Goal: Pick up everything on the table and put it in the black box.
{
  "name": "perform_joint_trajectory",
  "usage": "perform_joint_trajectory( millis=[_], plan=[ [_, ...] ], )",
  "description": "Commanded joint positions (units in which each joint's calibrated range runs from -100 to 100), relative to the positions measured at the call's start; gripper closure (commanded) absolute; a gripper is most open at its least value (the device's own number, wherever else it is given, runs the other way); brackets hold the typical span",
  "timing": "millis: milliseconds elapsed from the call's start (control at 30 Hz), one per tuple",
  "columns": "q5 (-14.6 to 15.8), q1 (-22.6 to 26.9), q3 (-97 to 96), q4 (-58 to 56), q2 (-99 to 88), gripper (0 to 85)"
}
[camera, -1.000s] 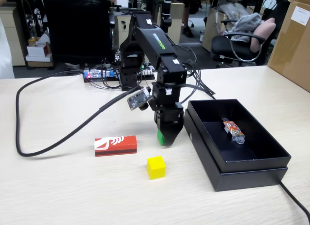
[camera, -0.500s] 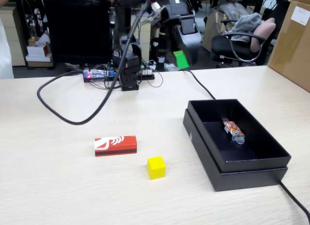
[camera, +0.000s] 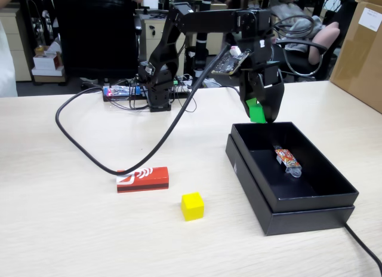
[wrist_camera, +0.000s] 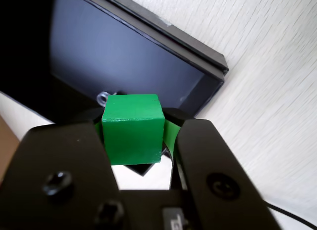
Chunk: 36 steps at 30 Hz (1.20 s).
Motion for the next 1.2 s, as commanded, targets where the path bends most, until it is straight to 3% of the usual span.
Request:
perform_joint_trajectory(
  millis=[0,267,333,467,567,800,867,1167],
  plan=[
    [-0.15,0.05,2.59,0.02,-0.17,84.6],
    [-0.15,-0.05,-1.58,0.02,0.52,84.5],
    [-0.24,-0.1,-3.4,0.02,0.52,72.6],
    [-0.29,-0.29,-3.49,0.02,0.06,71.7],
    [-0.39,-0.29,-3.49,0.11,-0.05,59.2],
    [-0.54,-0.78,-1.58,0.02,-2.69,57.6],
    [-0.73,-1.22,-0.22,0.02,-5.22,53.5],
    [-4.2,-10.31,4.4,-0.15,-23.35,52.9]
  ],
)
